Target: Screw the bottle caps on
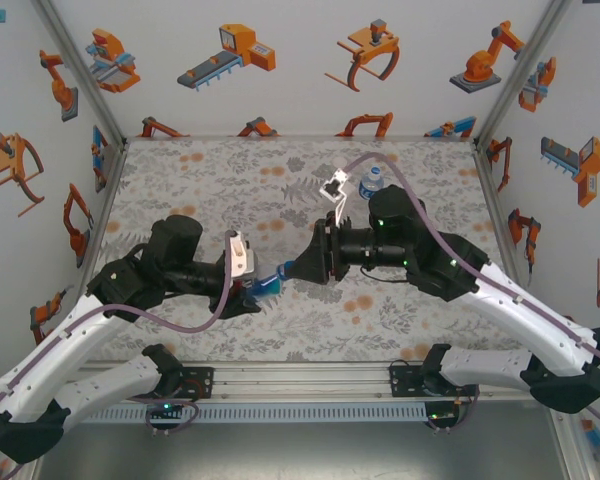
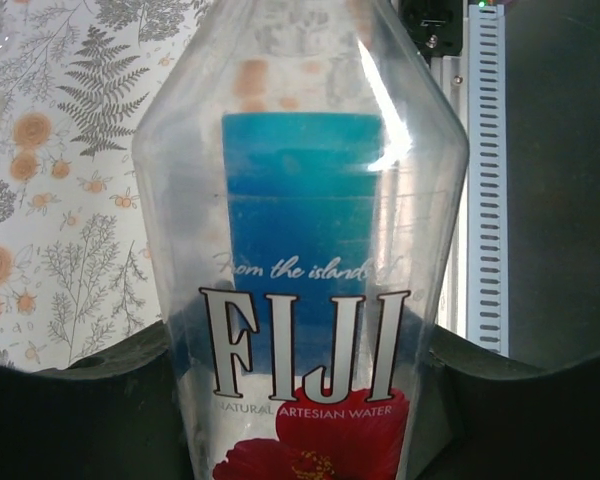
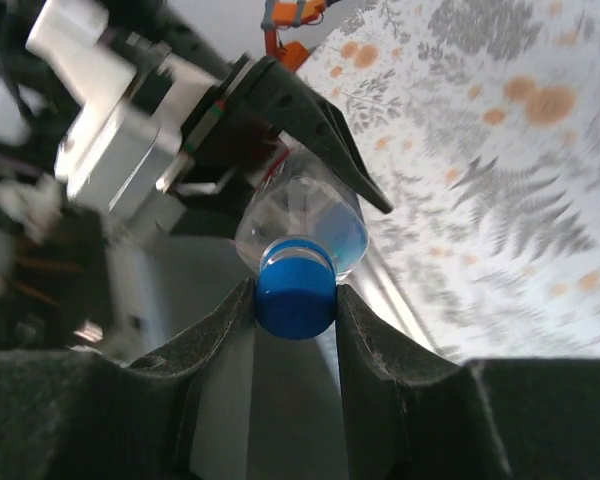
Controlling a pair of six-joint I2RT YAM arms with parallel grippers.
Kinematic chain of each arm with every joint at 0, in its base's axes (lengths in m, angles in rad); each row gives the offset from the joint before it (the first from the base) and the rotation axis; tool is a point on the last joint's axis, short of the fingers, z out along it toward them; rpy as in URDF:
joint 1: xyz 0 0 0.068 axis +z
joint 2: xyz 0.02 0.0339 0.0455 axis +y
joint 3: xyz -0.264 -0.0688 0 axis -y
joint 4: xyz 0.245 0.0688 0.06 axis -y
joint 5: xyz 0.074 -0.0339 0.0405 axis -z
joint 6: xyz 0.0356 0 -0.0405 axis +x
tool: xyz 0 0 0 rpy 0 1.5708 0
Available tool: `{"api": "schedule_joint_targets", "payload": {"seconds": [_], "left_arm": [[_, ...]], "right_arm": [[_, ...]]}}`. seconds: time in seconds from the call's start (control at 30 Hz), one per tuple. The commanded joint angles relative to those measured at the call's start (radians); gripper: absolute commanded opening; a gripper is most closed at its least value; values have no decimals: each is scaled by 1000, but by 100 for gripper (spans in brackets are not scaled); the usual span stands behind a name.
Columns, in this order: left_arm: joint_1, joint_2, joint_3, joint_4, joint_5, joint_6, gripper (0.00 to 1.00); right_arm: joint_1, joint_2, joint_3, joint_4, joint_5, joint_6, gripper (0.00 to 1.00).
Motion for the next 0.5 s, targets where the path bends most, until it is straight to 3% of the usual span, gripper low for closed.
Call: {"api": "schedule_joint_targets", "payload": {"seconds": [0.0, 0.07, 0.27, 0.47], "left_arm": [[-7, 3, 6, 83, 29, 4, 0], [-9, 2, 6, 84, 31, 5, 0], [-13, 7, 1, 83, 50, 15, 0], [-24, -5, 2, 79, 25, 36, 0]], "right_arm": [[10, 17, -21, -6, 99, 446, 0], [11, 22, 1, -55, 122, 507, 0], [6, 47, 94, -233, 193, 470, 0], [1, 120, 184, -351, 141, 455, 0]]}}
